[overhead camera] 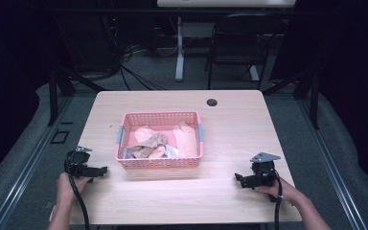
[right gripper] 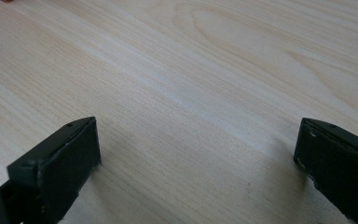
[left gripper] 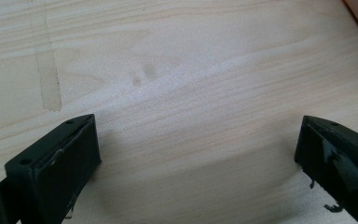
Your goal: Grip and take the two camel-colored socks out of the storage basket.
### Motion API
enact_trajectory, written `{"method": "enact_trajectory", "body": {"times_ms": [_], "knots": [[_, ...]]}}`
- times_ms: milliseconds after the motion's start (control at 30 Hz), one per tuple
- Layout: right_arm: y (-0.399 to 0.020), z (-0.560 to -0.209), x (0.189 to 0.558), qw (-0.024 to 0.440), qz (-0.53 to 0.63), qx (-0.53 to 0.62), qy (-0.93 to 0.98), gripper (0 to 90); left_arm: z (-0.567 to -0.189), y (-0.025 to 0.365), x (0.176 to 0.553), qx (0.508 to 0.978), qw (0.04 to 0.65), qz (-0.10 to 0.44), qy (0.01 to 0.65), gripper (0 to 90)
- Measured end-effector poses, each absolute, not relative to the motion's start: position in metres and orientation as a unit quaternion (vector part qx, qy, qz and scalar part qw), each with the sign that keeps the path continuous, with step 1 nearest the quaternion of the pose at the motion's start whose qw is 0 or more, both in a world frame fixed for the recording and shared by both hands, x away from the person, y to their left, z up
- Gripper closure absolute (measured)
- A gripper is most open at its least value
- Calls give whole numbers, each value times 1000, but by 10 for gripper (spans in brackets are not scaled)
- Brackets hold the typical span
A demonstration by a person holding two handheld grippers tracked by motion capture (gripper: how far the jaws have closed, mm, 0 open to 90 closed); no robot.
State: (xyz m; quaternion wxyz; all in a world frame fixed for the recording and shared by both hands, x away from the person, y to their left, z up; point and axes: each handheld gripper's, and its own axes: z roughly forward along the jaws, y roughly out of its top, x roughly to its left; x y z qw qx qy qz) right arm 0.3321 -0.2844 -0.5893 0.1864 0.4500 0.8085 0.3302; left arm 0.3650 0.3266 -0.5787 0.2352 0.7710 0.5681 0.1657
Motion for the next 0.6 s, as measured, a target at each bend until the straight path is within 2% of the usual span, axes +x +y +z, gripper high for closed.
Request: {"method": "enact_trajectory", "body": {"times_ms": [600], "knots": [[-284,-590,331,187,332,451,807,0,-564,327,367,784,221,138,564,1]]}}
